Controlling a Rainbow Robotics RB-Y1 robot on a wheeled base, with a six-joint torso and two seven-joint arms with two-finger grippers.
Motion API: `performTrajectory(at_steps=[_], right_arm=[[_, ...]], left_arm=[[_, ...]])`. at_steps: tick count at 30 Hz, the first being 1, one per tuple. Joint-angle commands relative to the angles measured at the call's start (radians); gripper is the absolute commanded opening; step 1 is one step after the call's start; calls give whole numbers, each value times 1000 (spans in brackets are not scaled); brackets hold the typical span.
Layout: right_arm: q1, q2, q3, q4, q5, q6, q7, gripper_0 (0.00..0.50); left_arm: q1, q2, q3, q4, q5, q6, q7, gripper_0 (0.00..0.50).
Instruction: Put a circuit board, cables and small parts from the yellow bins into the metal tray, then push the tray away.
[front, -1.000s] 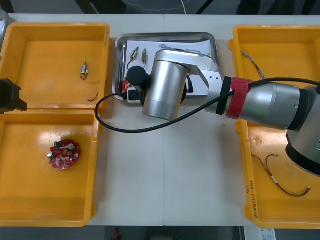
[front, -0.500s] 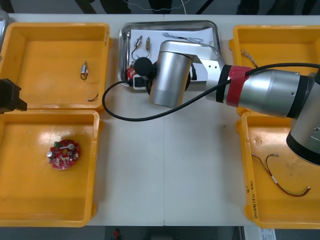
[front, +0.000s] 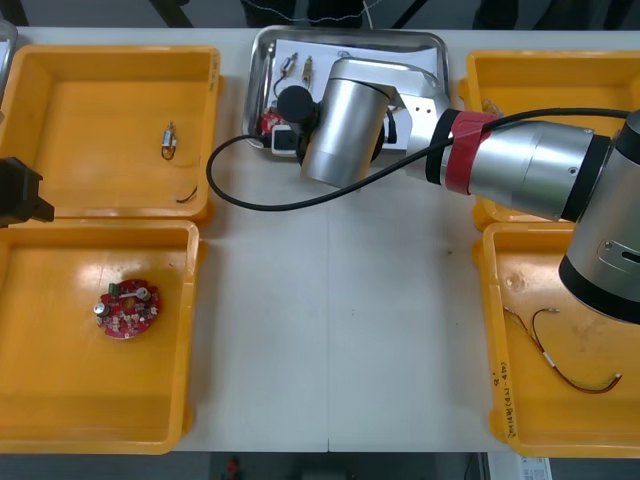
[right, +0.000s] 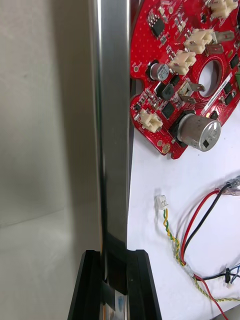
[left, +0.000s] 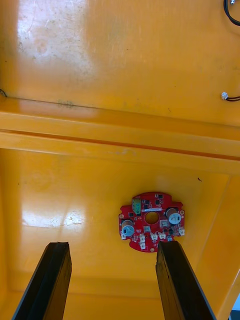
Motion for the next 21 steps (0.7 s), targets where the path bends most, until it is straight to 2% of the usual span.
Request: performTrajectory(at_steps=[1,4,5,6,7,8,10,14,16,18,21], right_arm=[[-71,17,2,21,-21,-32,-12,0],[-71,17,2,23,-21,-37,-9,3],[-71,17,2,23,-21,-40,-9,41],[-71,17,2,23,-19,-40,-8,101],[-71,17,2,24,-16,-44,-2,358],[-71,17,2,24,-16,-46,2,481],[-71,17,-4,23,-18,-44,17,500],[-70,17,-37,24,-33,-21,67,500],[-67,17,-73,21,-65,3,86,500],[-51,17,-130,-3,-85,58,90,500],[2,17,-233,-79,-68,146,84,500]], left_arm=[[16,-8,30,-27,-9,7,-81,500],[16,-8,30,-27,-9,7,-81,500],[16,-8,30,-27,-9,7,-81,500],[16,-8,30,-27,-9,7,-81,500],[16,-8,30,-27,-9,7,-81,500],[16,-8,30,-27,-9,7,-81,500],[16,-8,30,-27,-9,7,-81,500],[16,-8,30,-27,-9,7,-81,500],[16,-8,30,-27,-9,7,-81,500],[16,-8,30,-27,-9,7,-81,500],[16,-8,30,-27,-9,7,-81,500]])
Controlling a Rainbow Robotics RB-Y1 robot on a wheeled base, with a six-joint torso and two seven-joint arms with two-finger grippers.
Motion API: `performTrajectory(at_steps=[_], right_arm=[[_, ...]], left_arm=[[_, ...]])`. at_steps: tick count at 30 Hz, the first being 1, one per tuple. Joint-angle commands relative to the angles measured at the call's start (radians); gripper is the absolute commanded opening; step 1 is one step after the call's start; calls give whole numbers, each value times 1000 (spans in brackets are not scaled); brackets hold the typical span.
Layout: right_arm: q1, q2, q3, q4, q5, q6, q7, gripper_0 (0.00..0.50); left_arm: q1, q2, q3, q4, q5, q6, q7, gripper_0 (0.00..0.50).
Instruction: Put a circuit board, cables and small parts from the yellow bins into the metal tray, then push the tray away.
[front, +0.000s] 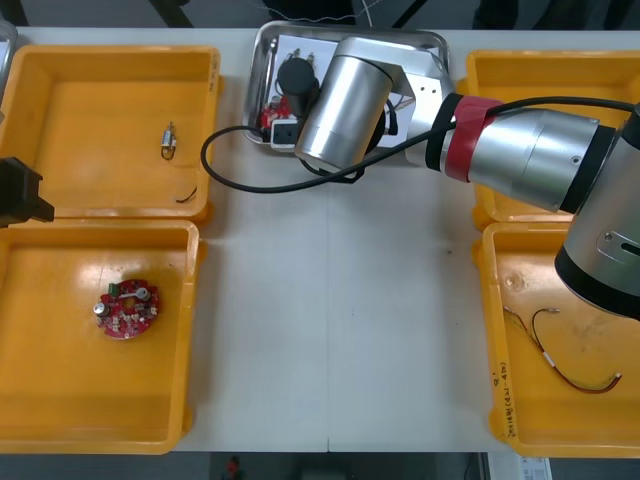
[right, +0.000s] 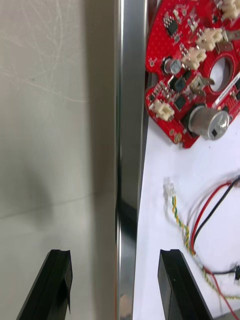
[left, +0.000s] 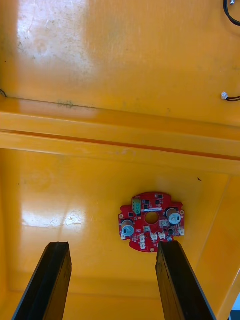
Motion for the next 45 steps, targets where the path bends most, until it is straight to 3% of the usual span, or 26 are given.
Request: performTrajectory(at_steps=[1,5,12,22,30,38,45], right_arm=[[28,13,-190,-106,16,93,7,500],[128,13,-346,-245,48,227,1,500],[238,11,-479,-473,97,470,-16,500],[528,-16,-748,-885,172,784,-57,500],[692,-43,-924,-1120,158,784,-171,500],[924,-145,-1056,-1379,138,784,-366,500],[1088,-224,-1214,-1473,31,784,-504,500]], left_arm=[[16,-8,30,-27,-9,7,-81,500],[16,-8,30,-27,-9,7,-81,500],[16,-8,30,-27,-9,7,-81,500],[16,-8,30,-27,-9,7,-81,500],[16,-8,30,-27,-9,7,-81,500],[16,-8,30,-27,-9,7,-81,500],[16,-8,30,-27,-9,7,-81,500]])
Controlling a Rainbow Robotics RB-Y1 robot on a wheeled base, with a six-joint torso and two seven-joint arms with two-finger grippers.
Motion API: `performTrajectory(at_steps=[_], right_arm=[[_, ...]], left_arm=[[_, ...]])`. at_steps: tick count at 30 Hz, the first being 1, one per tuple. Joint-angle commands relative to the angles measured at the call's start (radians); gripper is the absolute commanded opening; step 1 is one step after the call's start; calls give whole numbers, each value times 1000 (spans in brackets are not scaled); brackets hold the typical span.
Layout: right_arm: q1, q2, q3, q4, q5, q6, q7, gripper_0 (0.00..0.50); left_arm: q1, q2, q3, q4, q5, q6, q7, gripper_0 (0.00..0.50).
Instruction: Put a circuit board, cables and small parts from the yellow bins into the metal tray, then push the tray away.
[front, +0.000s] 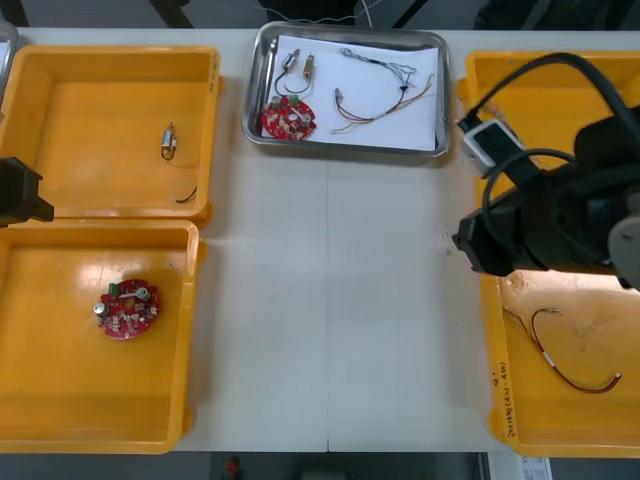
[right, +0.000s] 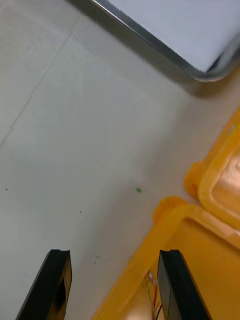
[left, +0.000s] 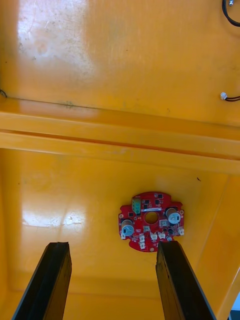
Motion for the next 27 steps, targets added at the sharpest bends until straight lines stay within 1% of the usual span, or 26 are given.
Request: performTrajectory(at_steps=[1,6,10,15,22,24,27], right_arm=[[103,-63,-132,-67,-69,3,-70,500],[191,-106,-257,-84,-146,3,-109,500],[240,-137,-333,-81,-165,3,-100,500],[291,-169,-428,-41,-185,3,-94,500],[292,-189,-513,80,-207,3,-77,500],[284,-196,-542,129,-242,3,-73,500],[268,-213,-563,187,-276,3,-70,500]], left_arm=[[16,-8,29,-26,-8,7,-81,500],[16,-8,29,-26,-8,7,-81,500],[16,-8,29,-26,-8,7,-81,500],[16,-8,29,-26,-8,7,-81,500],[16,-8,29,-26,-8,7,-81,500],[16,-8,29,-26,-8,7,-81,500],[16,-8,29,-26,-8,7,-81,500]])
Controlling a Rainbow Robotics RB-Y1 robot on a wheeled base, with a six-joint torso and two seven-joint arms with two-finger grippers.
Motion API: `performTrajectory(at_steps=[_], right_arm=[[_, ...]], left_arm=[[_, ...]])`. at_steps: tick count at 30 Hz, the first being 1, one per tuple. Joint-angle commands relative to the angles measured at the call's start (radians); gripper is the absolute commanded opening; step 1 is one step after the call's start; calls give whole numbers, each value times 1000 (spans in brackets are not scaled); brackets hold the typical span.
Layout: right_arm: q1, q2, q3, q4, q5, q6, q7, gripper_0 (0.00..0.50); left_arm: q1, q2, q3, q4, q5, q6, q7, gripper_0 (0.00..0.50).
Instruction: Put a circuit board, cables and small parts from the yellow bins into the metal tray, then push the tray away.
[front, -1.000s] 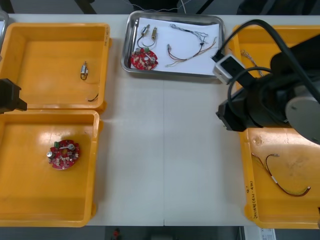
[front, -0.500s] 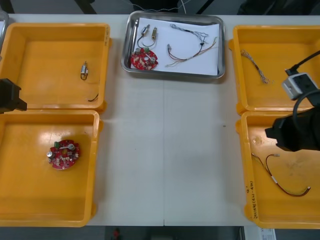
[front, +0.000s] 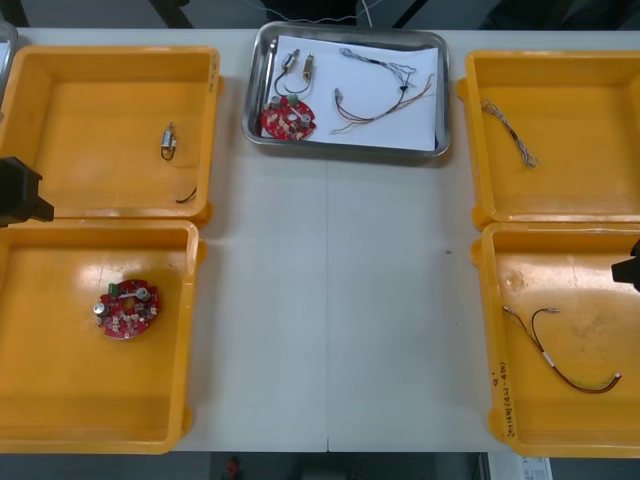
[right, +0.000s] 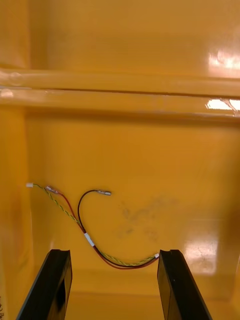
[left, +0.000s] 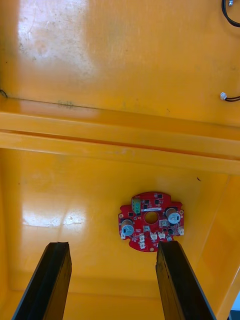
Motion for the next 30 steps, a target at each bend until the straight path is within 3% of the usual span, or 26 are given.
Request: performTrajectory(at_steps=[1,10,30], right_arm=[[-19,-67,-64,82,-55,3,12,500],[-61,-141,-72,189,-98,3,35,500],[-76,-144,-58,205,-111,3,36,500]], left_arm=[[16,-7,29,-26,-8,7,-81,500],[16,-7,29,-26,-8,7,-81,500],[16,-7,29,-26,-8,7,-81,500]])
